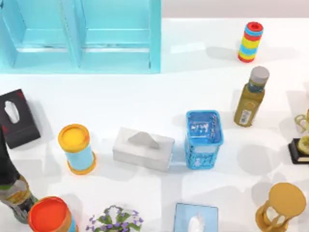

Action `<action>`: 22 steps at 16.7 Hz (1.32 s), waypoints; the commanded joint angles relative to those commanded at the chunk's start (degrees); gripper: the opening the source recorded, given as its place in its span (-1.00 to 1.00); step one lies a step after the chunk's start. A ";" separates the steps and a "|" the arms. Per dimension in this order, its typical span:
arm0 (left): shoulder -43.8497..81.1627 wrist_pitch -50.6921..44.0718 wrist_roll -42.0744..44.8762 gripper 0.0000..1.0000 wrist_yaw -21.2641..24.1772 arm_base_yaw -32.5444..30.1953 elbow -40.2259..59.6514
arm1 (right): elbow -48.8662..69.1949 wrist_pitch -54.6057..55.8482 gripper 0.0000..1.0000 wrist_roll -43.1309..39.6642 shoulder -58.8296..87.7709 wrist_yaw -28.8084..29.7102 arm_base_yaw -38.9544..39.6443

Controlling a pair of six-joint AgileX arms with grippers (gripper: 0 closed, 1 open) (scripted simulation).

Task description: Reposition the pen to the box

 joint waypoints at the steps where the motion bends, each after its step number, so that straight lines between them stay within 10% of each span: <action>1: 0.00 0.00 0.00 1.00 0.00 0.00 0.00 | -0.51 0.74 -1.00 0.13 0.00 0.13 0.19; 15: 0.00 0.00 0.00 1.00 0.00 0.00 0.00 | -12.58 16.45 -1.00 3.70 1.74 2.64 3.90; 22: 0.00 0.00 0.00 1.00 0.00 0.00 0.00 | -12.58 16.45 0.06 3.70 1.74 2.64 3.90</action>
